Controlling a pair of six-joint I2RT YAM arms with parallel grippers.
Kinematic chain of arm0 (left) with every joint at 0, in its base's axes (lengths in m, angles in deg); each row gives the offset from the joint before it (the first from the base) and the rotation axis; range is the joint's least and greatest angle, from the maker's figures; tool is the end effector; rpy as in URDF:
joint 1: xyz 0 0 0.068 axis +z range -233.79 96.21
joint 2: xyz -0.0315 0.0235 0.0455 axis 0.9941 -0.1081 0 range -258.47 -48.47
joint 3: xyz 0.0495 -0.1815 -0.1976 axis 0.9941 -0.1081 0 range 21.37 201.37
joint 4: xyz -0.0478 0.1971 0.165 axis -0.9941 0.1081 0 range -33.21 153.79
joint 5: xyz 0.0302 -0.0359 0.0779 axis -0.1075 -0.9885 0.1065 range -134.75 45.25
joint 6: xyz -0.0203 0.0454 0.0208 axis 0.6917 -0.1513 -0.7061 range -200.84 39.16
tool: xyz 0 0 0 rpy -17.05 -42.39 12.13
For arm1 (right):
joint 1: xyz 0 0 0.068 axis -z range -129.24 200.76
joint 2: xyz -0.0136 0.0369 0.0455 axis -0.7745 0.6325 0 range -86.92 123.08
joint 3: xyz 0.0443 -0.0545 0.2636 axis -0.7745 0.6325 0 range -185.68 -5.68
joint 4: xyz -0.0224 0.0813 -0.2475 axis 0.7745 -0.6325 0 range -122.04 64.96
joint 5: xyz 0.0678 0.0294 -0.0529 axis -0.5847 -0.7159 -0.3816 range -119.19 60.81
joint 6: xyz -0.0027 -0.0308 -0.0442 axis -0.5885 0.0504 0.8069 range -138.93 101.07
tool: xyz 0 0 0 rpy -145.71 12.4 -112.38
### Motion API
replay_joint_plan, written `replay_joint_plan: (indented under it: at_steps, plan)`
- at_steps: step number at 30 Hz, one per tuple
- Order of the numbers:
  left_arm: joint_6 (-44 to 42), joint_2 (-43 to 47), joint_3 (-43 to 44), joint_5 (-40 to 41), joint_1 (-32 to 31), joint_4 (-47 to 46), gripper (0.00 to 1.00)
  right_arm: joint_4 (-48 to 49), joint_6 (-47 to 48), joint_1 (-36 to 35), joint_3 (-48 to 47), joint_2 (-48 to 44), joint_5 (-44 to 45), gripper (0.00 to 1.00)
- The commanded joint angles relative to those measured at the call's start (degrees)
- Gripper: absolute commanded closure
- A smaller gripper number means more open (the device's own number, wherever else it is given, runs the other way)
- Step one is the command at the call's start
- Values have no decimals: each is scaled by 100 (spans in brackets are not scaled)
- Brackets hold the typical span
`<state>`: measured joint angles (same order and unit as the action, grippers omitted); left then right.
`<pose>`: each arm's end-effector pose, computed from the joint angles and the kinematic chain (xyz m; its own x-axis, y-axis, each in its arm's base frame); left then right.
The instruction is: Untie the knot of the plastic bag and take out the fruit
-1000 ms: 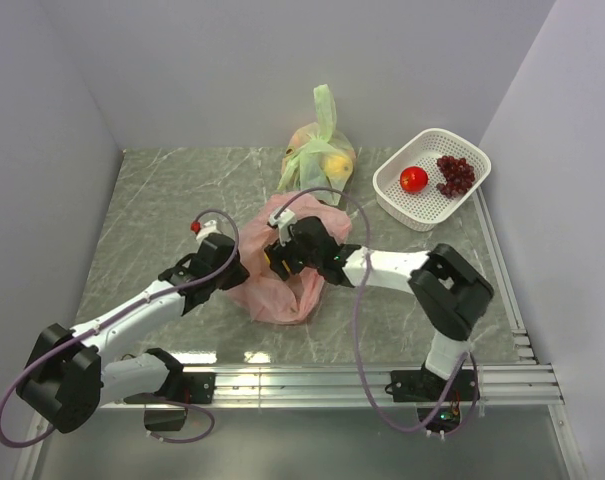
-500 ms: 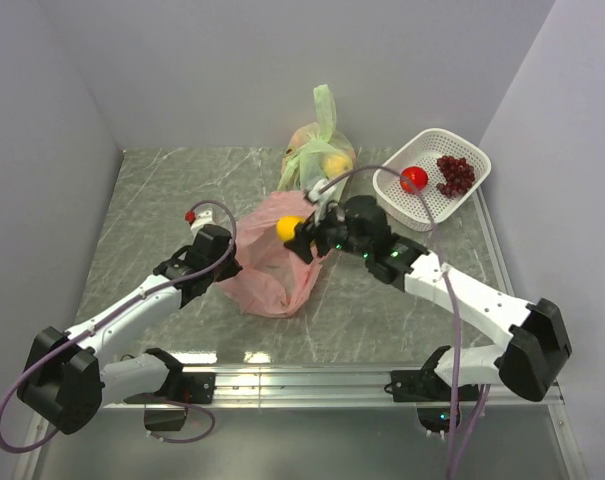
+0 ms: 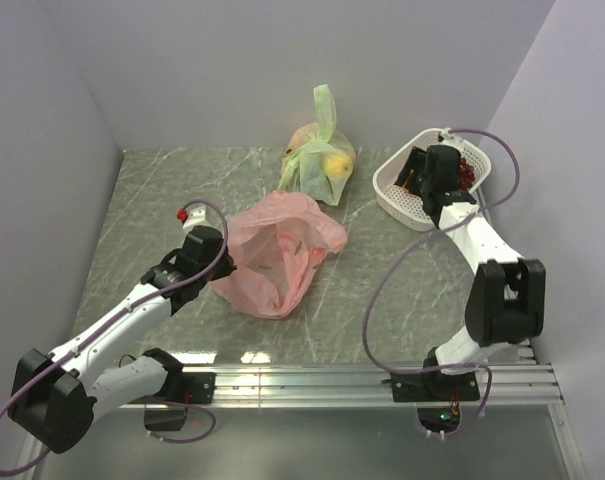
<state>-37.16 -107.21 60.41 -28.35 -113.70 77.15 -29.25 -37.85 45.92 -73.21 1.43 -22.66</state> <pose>0.1928 -0.0993 0.2435 -0.6044 -0.4166 -0.6791 -0.1748 0.9010 -0.3971 0.3609 0.0264 0.3001 -0.3928 0.2900 -0.8727 0.1545 0.9563 0.2483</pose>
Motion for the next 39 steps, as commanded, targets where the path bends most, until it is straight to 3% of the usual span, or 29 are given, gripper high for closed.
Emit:
replay_joint_plan:
  at_steps: [1, 4, 5, 6, 8, 9, 16, 22, 28, 33, 39]
  plan:
    - [-219, 310, 182, -58, 29, 100, 96, 17, -647, 290, -313, 532, 472, 68]
    - [-343, 529, 130, -322, 38, 56, 97, 34, -692, 458, -480, 937, 560, 52]
    - [-360, 582, 103, -374, 38, 47, 97, -18, -701, 614, -542, 1120, 613, 34]
    - [-378, 644, 86, -427, 38, 47, 97, -62, -684, 633, -716, 1218, 674, 25]
    - [-421, 759, 42, -480, 47, 73, 97, -385, -614, 651, -980, 1516, 788, 9]
    - [-448, 785, 24, -532, 47, 91, 97, -501, -604, 651, -1225, 1579, 841, 6]
    - [-545, 934, -29, -857, 38, 188, 97, -695, -569, 616, -1220, 1220, 877, 2]
    - [-396, 1337, -37, -692, 38, 609, 96, -432, -534, 328, -306, -387, 859, 2]
    - [201, 1971, -55, 442, 56, 1233, 96, -63, -613, 229, 485, -2242, 657, 2]
    - [746, 2112, -72, 1572, 82, 1751, 97, 34, -876, 212, 951, -3517, 482, 2]
    - [782, 1850, 330, 2235, 319, 1928, 98, -124, -1131, 133, 1487, -4888, 279, 2]
